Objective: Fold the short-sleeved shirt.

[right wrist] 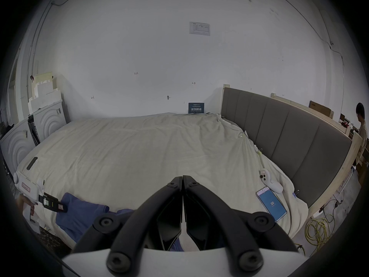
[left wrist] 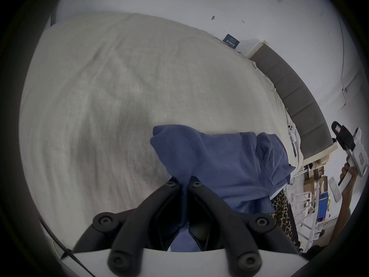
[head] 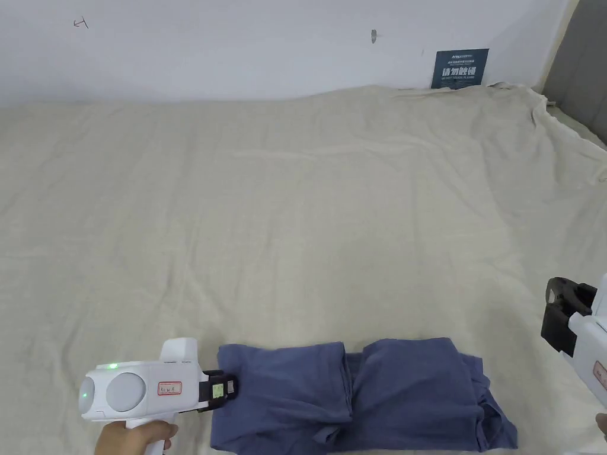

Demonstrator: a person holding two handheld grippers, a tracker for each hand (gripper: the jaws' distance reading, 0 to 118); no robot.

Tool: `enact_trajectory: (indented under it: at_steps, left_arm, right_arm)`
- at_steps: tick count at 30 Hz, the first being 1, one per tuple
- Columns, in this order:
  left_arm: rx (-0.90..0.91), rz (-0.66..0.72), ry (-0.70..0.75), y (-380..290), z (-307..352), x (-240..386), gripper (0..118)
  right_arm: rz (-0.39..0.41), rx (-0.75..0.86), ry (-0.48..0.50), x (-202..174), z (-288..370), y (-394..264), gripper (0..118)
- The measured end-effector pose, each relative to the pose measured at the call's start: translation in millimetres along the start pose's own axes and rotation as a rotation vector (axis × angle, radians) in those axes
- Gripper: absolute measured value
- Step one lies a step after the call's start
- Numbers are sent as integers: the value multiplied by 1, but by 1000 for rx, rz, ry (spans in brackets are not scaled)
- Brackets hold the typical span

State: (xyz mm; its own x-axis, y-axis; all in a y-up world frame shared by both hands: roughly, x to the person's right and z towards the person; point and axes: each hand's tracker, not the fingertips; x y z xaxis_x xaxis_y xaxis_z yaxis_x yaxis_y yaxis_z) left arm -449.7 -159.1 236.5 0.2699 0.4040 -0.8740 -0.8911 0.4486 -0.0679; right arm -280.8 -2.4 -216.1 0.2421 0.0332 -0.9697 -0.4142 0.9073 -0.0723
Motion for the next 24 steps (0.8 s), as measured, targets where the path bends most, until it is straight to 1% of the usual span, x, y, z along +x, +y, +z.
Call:
enact_trajectory:
  at_steps: [3, 5, 14, 18, 22, 24]
  left_arm:
    - [8, 6, 16, 4, 18, -5, 3]
    - [22, 45, 17, 2, 32, -16, 3]
    - [52, 76, 153, 3, 92, -57, 3]
    - [59, 79, 152, 9, 107, -41, 3]
    - [57, 93, 35, 21, 106, 5, 3]
    - [43, 74, -19, 28, 99, 31, 3]
  right_arm:
    - [3, 5, 6, -1, 0, 2, 0]
    - [1, 8, 13, -2, -1, 4, 0]
    - [5, 20, 40, -8, -2, 6, 0]
    - [2, 21, 49, -9, -3, 6, 0]
    - [1, 23, 56, -9, -4, 5, 0]
    - [-2, 23, 59, -9, -4, 5, 0]
